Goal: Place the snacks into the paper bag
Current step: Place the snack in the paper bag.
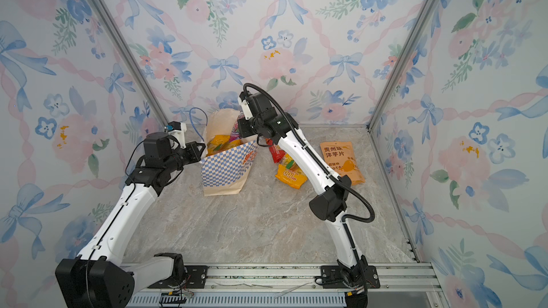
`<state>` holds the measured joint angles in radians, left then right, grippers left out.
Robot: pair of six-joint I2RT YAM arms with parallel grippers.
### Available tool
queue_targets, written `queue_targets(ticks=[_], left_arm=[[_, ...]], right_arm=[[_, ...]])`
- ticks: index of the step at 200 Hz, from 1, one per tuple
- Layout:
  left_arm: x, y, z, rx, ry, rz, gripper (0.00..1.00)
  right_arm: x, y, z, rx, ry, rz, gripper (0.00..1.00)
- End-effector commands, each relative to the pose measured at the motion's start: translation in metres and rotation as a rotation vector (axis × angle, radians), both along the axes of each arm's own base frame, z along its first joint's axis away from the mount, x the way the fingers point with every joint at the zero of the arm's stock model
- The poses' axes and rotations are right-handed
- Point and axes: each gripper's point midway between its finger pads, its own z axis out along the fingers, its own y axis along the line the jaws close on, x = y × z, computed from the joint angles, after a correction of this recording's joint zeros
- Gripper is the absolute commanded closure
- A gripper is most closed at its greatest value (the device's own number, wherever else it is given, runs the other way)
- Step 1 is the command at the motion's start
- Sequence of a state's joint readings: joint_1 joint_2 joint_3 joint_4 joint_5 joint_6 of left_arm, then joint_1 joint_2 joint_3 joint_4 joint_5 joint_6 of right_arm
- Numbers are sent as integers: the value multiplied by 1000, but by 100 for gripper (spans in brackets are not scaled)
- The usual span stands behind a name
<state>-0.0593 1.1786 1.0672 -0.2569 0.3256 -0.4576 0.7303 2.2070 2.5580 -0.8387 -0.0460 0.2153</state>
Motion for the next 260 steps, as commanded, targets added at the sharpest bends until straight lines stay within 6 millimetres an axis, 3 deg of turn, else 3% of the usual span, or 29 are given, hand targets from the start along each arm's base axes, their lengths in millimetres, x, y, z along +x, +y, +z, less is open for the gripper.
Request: queue_targets(ticks=[1, 76, 143, 177, 238, 260], left_arm=[[-5, -5, 9, -25, -15, -14, 100], [-6, -4, 6, -22, -8, -4, 100], [-6, -4, 6, -12, -12, -8, 100], [-4, -3, 6, -9, -13, -6, 100], [-1, -3, 8, -7, -15, -6, 100], [-3, -2, 8, -4, -18, -1, 100]], right_arm=[[-17, 18, 34, 45, -94, 46, 100], [-47, 37, 18, -38, -91, 103, 100], [-65, 44, 21, -59, -97, 143, 100], [-66, 43, 32, -47, -125, 142, 100], [-66, 41, 25, -76, -123, 145, 100], [-66, 41, 26, -83, -131, 149, 81]])
